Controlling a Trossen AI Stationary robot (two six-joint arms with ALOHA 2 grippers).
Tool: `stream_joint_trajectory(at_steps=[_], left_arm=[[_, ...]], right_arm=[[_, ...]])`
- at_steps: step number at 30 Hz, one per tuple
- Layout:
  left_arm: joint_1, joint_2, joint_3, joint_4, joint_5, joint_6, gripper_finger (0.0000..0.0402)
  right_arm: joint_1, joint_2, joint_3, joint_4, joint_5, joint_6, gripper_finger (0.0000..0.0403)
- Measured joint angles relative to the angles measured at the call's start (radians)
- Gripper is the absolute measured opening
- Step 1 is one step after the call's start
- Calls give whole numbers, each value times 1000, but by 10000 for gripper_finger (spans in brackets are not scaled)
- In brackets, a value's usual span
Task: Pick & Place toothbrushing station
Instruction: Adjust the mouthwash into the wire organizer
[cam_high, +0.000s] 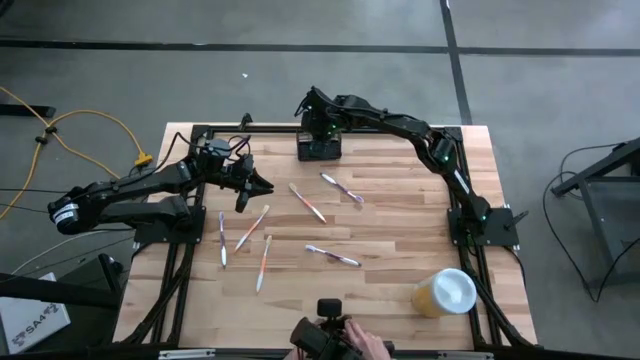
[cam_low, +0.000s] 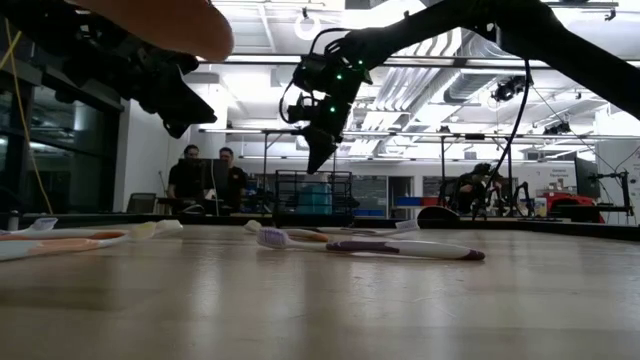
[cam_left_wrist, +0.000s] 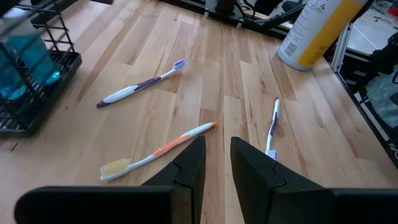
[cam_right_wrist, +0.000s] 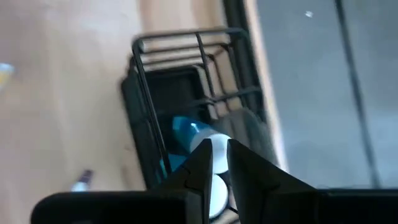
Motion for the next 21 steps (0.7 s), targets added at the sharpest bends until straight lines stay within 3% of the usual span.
stream_joint_trajectory(at_steps=[6, 21], left_arm=[[0, 0, 0, 0, 0, 0, 71], [0, 0, 0, 0, 0, 0, 71]], right_arm=[[0, 0, 0, 0, 34, -17, 43], [27, 1, -1, 20, -26, -28, 43]])
